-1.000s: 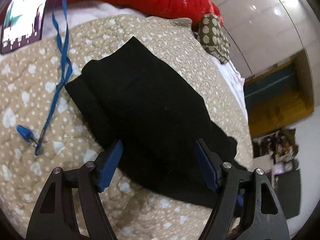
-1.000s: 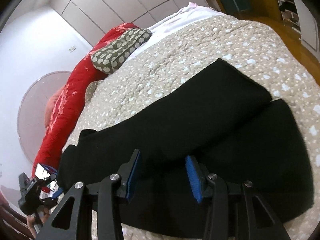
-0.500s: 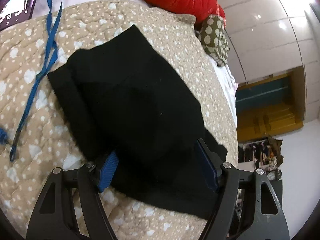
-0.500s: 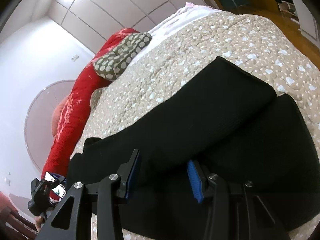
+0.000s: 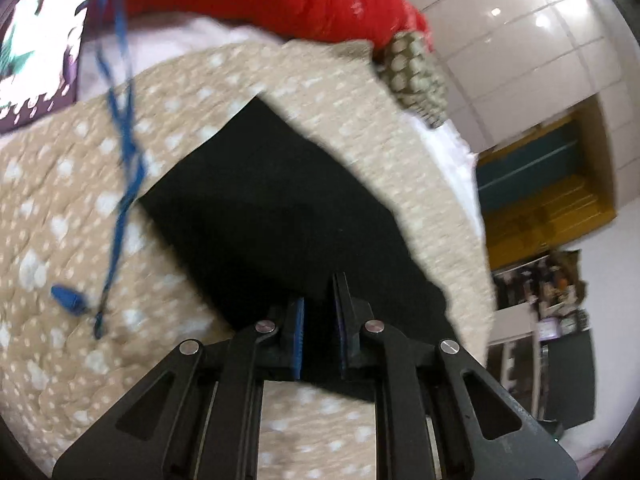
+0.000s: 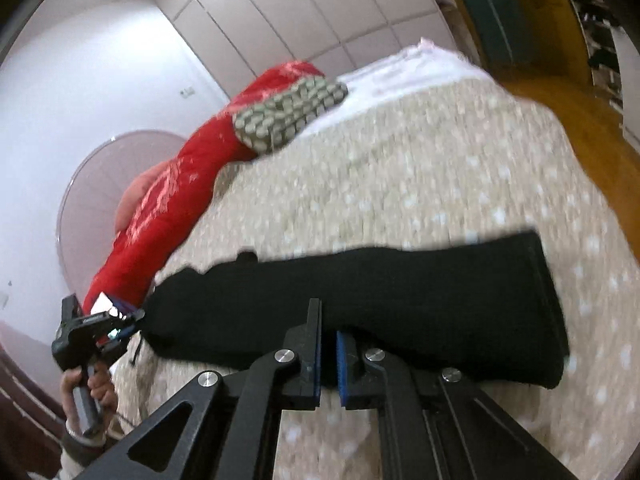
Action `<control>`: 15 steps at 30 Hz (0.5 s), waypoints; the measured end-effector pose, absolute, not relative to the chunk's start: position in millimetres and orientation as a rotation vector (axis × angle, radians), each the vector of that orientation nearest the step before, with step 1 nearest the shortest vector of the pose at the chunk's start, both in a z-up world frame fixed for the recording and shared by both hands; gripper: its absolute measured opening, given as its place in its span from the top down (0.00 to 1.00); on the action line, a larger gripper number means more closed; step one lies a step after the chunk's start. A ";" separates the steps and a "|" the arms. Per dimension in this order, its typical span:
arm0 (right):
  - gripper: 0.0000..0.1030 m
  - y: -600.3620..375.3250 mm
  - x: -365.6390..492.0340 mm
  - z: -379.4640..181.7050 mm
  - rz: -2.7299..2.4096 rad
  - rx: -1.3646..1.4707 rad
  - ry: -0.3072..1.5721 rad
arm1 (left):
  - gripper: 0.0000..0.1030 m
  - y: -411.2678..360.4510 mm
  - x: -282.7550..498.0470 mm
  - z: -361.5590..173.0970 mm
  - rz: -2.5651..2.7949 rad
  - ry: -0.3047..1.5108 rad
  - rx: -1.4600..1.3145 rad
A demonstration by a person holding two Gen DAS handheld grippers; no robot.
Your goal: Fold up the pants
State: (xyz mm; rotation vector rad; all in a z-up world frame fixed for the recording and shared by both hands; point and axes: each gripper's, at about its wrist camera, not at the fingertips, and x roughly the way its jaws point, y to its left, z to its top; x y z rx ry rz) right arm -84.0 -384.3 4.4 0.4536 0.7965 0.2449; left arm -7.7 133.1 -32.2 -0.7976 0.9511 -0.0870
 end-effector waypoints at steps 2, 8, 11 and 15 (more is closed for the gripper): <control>0.95 -385.4 -85.3 -17.8 0.208 0.437 0.860 | 0.89 132.7 -7.4 -48.7 -0.070 0.984 -0.800; 0.65 -411.9 -92.5 -27.3 0.141 0.518 0.883 | 0.89 133.1 -15.1 -37.2 -0.078 0.960 -0.761; 0.63 -418.4 -95.6 -16.4 0.141 0.507 0.943 | 0.89 131.3 -20.9 -20.6 -0.068 0.946 -0.704; 0.63 -396.7 -104.2 -0.2 0.291 0.391 1.062 | 0.88 125.9 -31.8 2.5 -0.024 0.899 -0.578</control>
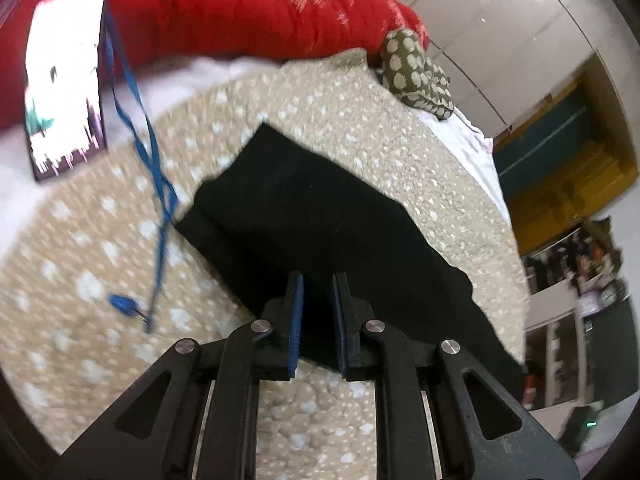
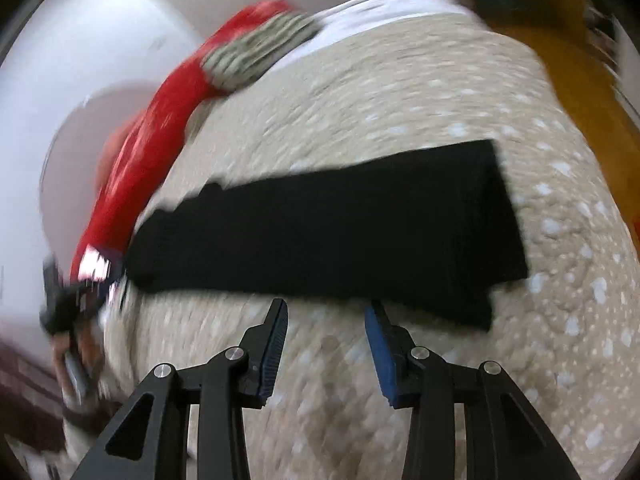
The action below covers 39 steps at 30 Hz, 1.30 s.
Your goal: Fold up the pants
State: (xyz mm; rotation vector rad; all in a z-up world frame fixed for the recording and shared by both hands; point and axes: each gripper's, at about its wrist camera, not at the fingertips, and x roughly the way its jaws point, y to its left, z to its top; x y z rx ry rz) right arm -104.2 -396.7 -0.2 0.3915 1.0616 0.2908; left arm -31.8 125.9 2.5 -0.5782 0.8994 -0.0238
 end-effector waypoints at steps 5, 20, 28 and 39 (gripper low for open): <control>0.63 -344.3 -92.9 26.0 0.531 0.326 0.989 | 0.53 125.1 -36.6 17.2 -0.013 0.842 -0.544; 0.63 -94.3 -39.6 -0.6 0.793 -0.191 0.807 | 0.52 148.1 5.6 -24.6 0.060 0.963 -0.648; 0.80 -52.7 -23.4 -40.6 0.734 -0.401 0.779 | 0.52 151.1 19.2 -28.8 0.043 0.979 -0.650; 0.95 -51.3 -16.6 -24.8 0.814 -0.169 0.861 | 0.52 154.1 -0.3 6.9 0.080 0.861 -0.558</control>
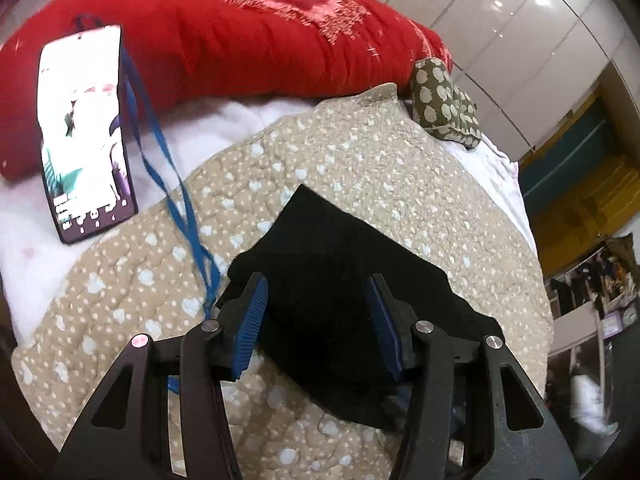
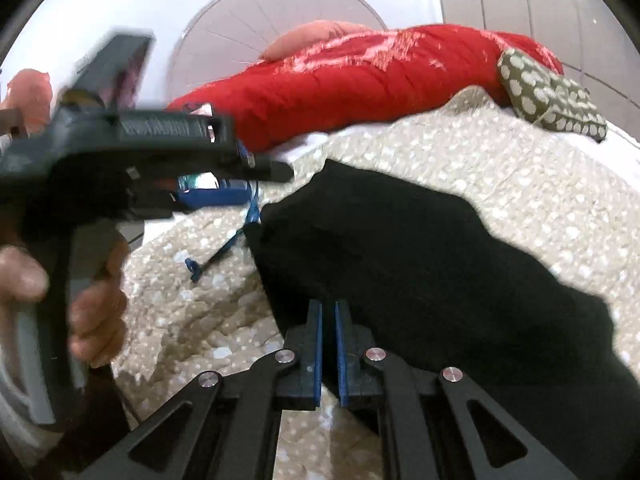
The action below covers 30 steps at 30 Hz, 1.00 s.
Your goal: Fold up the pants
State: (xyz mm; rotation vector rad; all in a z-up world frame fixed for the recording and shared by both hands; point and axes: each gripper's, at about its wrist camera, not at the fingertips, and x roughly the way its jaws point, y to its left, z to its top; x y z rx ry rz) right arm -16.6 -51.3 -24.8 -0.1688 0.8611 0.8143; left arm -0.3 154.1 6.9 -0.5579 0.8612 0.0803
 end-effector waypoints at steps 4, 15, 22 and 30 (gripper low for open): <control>0.90 -51.4 -12.3 -40.0 0.819 -0.125 0.921 | 0.52 142.7 8.9 3.8 0.059 0.880 -0.551; 0.74 -139.1 55.5 -20.5 0.465 -0.023 0.898 | 0.51 108.9 46.2 -18.4 0.074 0.929 -0.462; 0.77 -154.4 87.2 -27.8 0.349 -0.028 0.929 | 0.50 99.2 59.1 -32.6 0.115 0.948 -0.373; 0.75 -155.4 4.2 -15.6 0.487 -0.053 0.922 | 0.50 96.8 54.0 -29.8 0.123 0.936 -0.358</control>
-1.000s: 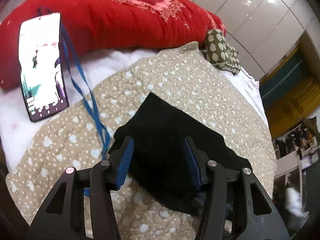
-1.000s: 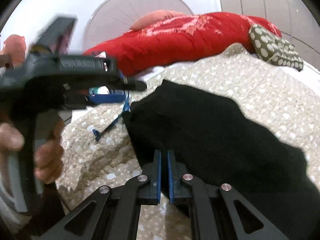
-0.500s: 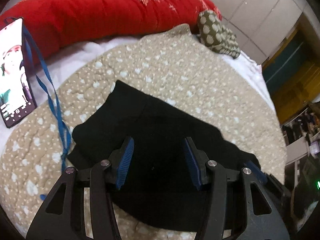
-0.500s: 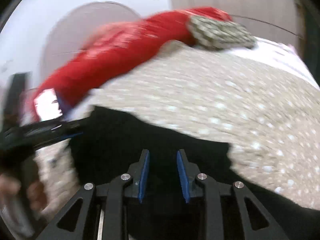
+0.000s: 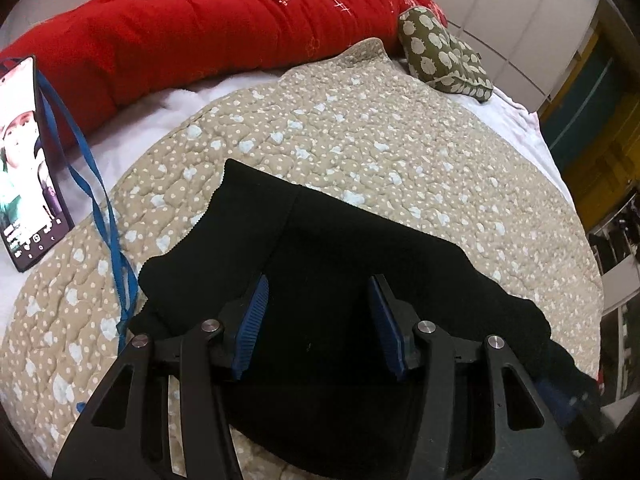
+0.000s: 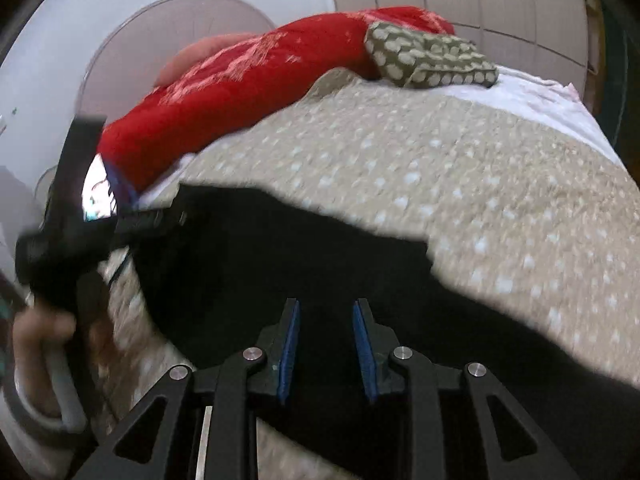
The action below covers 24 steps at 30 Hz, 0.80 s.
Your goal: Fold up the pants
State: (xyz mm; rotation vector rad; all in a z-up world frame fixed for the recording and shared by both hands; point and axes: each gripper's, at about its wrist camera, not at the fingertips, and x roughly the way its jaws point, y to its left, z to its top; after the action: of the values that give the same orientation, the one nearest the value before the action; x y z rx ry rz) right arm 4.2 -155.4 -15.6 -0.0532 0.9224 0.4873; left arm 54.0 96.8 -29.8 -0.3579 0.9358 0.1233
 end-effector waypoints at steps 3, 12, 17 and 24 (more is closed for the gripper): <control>0.75 -155.5 2.9 -36.4 0.475 -0.061 0.952 | 0.50 91.9 49.2 -24.9 0.138 0.924 -0.316; 0.73 -198.2 -27.9 -4.5 0.382 -0.069 0.917 | 0.50 75.0 27.4 -6.0 0.132 0.887 -0.264; 0.73 -239.0 -36.0 -10.2 0.251 -0.044 0.937 | 0.50 50.1 21.7 -4.3 0.083 0.901 -0.242; 0.71 -271.0 -36.3 -15.3 0.082 -0.040 0.913 | 0.34 0.5 11.5 -11.3 -0.037 0.910 -0.208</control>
State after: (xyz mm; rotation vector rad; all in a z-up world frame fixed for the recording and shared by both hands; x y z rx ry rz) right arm -36.3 -271.0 -15.3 -0.0403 0.9128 0.0822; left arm 11.5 0.5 -11.3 -0.2077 0.9102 -0.0365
